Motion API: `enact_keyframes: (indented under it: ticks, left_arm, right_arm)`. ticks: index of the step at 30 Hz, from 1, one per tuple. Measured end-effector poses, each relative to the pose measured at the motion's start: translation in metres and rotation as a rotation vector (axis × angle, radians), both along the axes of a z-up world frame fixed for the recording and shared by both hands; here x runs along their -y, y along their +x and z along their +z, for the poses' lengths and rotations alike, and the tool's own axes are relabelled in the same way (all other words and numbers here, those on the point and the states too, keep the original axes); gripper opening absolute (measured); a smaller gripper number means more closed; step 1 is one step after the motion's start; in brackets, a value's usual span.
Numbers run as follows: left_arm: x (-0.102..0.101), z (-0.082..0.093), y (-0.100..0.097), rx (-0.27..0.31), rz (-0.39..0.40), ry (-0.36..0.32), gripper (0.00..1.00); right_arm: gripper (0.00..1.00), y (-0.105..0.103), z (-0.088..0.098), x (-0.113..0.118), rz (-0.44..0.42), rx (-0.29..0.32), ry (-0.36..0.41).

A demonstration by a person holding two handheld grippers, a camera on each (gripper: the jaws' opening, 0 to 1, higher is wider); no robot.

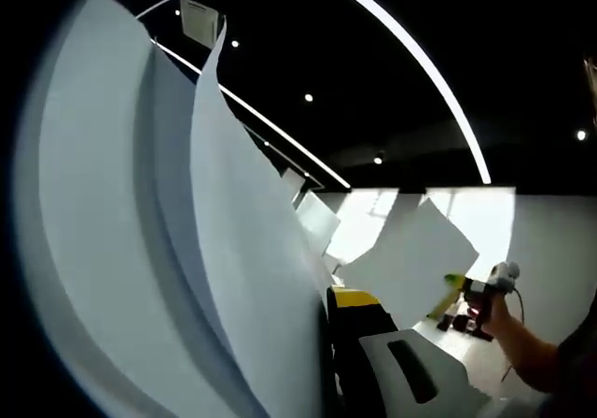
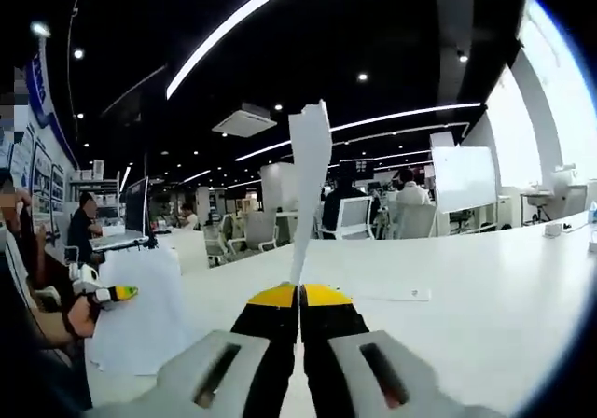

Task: Organize the stack of printing papers by aligning and flattening the scattered papers on the table

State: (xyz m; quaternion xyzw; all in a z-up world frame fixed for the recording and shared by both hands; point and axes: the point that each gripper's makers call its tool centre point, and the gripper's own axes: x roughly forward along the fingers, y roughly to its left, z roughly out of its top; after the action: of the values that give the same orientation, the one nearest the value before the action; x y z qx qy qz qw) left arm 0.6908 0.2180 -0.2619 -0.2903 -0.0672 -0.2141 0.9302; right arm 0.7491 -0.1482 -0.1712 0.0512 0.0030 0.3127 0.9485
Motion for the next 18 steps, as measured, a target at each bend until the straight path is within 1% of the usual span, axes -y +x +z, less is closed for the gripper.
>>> enact_keyframes:
  ticks: [4,9,14,18]
  left_arm:
    - [0.000,0.000,0.000,0.003,0.003,-0.006,0.10]
    - [0.001,0.001,0.000,0.004,0.000,-0.002,0.10]
    - [0.003,0.001,-0.001,0.005,0.000,-0.004,0.10]
    - [0.001,0.000,-0.001,0.007,0.000,-0.009,0.10]
  right_arm:
    - [0.00,-0.012,0.007,-0.005,0.015,0.008,0.015]
    - [0.00,-0.024,0.020,-0.006,0.029,0.028,0.009]
    - [0.00,-0.031,0.031,-0.007,0.038,0.044,0.016]
    - [0.00,-0.037,0.036,-0.009,0.037,0.059,0.009]
